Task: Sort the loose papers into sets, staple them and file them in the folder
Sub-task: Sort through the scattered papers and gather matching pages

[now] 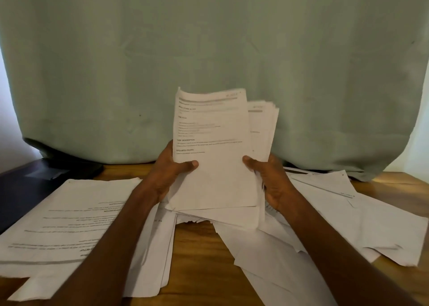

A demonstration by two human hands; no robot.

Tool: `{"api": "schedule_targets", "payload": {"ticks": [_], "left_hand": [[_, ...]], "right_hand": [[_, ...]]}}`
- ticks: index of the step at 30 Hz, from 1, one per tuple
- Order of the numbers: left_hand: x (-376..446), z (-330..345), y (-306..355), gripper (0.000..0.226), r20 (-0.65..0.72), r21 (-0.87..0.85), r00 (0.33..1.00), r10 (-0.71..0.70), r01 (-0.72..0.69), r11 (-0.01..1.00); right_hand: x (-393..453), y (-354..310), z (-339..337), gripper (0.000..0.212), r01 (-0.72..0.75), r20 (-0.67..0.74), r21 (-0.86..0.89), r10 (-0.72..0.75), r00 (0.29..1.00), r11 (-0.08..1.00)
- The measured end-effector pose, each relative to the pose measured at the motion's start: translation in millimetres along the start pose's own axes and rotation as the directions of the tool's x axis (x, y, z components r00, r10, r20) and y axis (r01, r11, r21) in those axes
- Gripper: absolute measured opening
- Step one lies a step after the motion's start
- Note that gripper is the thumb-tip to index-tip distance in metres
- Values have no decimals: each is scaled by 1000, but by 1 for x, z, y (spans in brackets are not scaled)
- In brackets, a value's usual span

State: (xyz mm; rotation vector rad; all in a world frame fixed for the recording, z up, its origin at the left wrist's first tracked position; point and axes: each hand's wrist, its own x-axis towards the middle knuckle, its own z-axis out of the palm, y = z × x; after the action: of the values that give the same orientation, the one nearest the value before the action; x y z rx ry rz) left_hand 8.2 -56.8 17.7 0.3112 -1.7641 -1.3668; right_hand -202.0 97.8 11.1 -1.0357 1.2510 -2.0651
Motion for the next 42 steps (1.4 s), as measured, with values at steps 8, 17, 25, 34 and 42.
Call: {"api": "schedule_targets", "payload": {"ticks": [8,17,25,34,42], "left_hand": [[0,19,12,47,-139,-96,990,25,-39,995],[-3,12,-14,61,-5,-184,979,-206,202,962],[8,-13,-29,45,-303,-508,880,-364,174,844],[9,-24,-40,38,-264,-530,854,-449,260,807],[6,2,-42,45,-227,-412,886,-405,289,864]], "right_hand": [[-1,-12,4,38,82,-17,24,-82,996,996],[-6,-19,6,25,57,-82,-103,-66,994,993],[1,-66,-69,21,-75,-403,-611,-227,887,788],[-11,-18,-137,60,-257,-259,-966,115,959,-36],[-11,-16,-130,70,-250,-261,-962,92,961,-114]]}}
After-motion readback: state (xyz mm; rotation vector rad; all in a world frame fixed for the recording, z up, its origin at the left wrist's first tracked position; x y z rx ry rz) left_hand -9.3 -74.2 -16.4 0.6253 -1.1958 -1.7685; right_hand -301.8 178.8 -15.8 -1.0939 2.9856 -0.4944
